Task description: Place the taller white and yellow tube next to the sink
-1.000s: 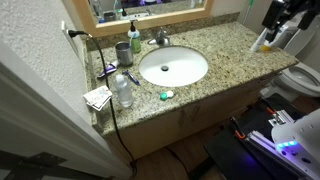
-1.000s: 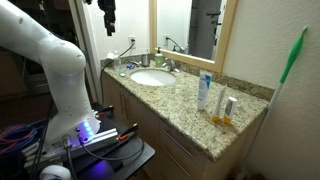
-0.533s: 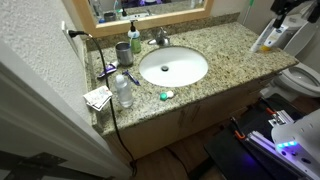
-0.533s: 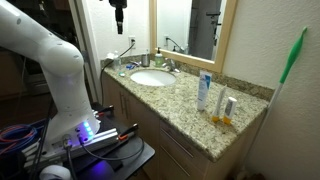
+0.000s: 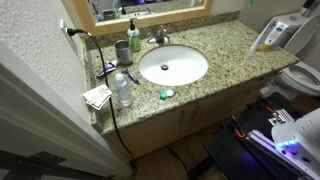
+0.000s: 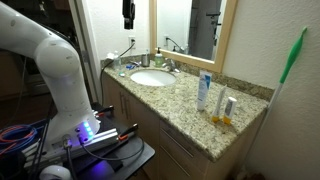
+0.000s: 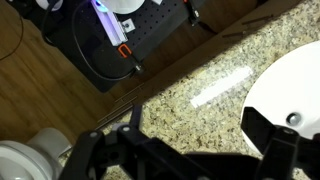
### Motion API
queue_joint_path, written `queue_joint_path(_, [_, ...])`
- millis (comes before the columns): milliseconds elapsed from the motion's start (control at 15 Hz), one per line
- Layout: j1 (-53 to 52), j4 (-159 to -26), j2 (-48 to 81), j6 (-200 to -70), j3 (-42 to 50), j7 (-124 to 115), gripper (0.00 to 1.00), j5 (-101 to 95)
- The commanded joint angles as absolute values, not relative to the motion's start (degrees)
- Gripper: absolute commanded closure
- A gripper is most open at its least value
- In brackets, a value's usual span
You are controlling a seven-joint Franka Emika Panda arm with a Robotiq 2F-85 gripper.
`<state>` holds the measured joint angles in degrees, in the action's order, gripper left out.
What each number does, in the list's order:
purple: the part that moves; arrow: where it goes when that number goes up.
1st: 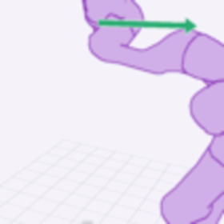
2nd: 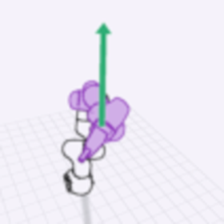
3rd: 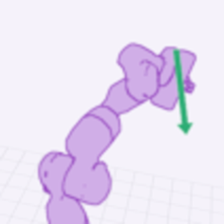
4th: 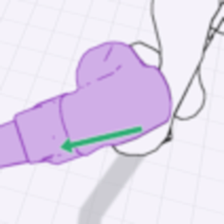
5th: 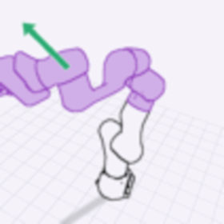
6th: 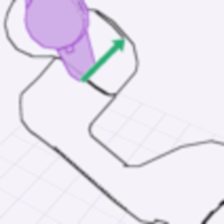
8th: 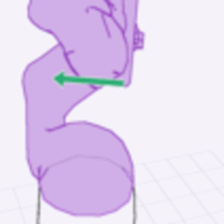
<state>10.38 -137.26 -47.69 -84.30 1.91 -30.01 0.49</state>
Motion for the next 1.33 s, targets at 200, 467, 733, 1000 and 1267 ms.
queue_joint_path(200, [15.9,-136.2,-41.7,-86.5,3.7,-30.9,0.0,-0.6])
queue_joint_path(467, [22.9,-132.2,-35.3,-89.9,13.0,-30.2,0.0,-2.7])
queue_joint_path(733, [25.3,-131.7,-34.9,-89.8,15.4,-30.4,0.0,-1.5])
queue_joint_path(1000, [27.2,-129.0,-28.8,-91.5,14.7,-38.4,0.0,-1.6])
queue_joint_path(1267, [28.5,-124.2,-19.0,-96.8,19.5,-44.2,0.0,-1.0])
